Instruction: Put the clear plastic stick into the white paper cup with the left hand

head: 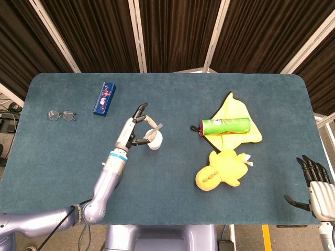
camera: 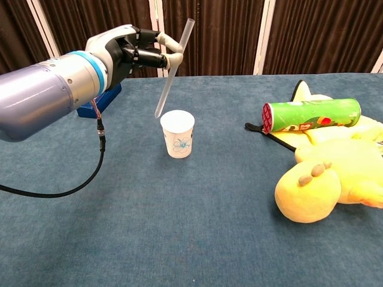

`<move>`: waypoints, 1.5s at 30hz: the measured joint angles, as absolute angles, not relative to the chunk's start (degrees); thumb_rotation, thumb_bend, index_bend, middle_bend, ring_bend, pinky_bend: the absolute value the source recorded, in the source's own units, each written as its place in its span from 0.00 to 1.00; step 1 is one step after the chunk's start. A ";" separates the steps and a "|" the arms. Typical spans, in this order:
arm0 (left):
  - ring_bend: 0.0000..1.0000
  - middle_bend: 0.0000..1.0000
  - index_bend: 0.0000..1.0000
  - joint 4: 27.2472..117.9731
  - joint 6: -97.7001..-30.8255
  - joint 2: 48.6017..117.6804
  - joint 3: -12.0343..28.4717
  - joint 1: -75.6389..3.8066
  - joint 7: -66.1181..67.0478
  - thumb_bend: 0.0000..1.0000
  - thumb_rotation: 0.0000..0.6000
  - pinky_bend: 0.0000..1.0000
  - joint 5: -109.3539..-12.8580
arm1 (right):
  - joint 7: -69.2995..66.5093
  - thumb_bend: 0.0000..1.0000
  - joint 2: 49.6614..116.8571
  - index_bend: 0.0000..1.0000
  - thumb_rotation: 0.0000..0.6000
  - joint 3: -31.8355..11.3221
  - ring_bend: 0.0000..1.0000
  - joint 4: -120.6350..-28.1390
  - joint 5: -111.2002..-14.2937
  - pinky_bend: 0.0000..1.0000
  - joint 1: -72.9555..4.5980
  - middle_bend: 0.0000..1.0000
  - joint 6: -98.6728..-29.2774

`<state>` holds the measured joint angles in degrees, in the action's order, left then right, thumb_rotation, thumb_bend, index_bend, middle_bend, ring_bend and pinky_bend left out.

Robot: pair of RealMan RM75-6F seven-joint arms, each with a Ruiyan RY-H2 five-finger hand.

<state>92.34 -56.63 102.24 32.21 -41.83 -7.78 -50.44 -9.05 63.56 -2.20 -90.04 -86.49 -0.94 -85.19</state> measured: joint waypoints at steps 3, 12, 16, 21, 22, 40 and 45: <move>0.00 0.00 0.55 90.46 -55.74 102.97 32.44 -42.52 -9.23 0.41 1.00 0.00 -49.90 | -9.05 0.08 63.57 0.00 1.00 -2.20 0.00 -90.01 -86.49 0.00 -0.97 0.00 -85.18; 0.00 0.00 0.54 85.60 -52.55 105.09 32.48 -43.56 -15.09 0.41 1.00 0.00 -48.83 | -9.15 0.08 63.58 0.00 1.00 -2.22 0.00 -89.94 -86.43 0.00 -1.00 0.00 -85.13; 0.00 0.00 0.54 83.23 -51.61 105.86 32.31 -43.59 -17.69 0.41 1.00 0.00 -48.93 | -9.21 0.08 63.59 0.00 1.00 -2.21 0.00 -89.90 -86.47 0.00 -1.00 0.00 -85.17; 0.00 0.00 0.45 81.33 -50.61 105.98 31.36 -43.22 -19.99 0.41 1.00 0.00 -50.44 | -9.17 0.08 63.60 0.00 1.00 -2.18 0.00 -89.90 -86.52 0.00 -0.99 0.00 -85.21; 0.00 0.00 0.43 81.15 -50.40 105.90 31.14 -43.11 -20.32 0.41 1.00 0.00 -50.75 | -9.16 0.08 63.60 0.00 1.00 -2.18 0.00 -89.91 -86.52 0.00 -0.99 0.00 -85.22; 0.00 0.00 0.32 83.99 -50.43 101.98 26.04 -38.85 -24.49 0.41 1.00 0.00 -57.52 | -9.12 0.08 63.65 0.00 1.00 -2.09 0.00 -89.87 -86.68 0.00 -0.90 0.00 -85.44; 0.00 0.00 0.32 86.36 -52.60 98.32 21.78 -36.83 -20.10 0.41 1.00 0.00 -61.38 | -8.68 0.08 63.77 0.00 1.00 -2.11 0.00 -89.90 -86.61 0.00 -0.82 0.00 -85.60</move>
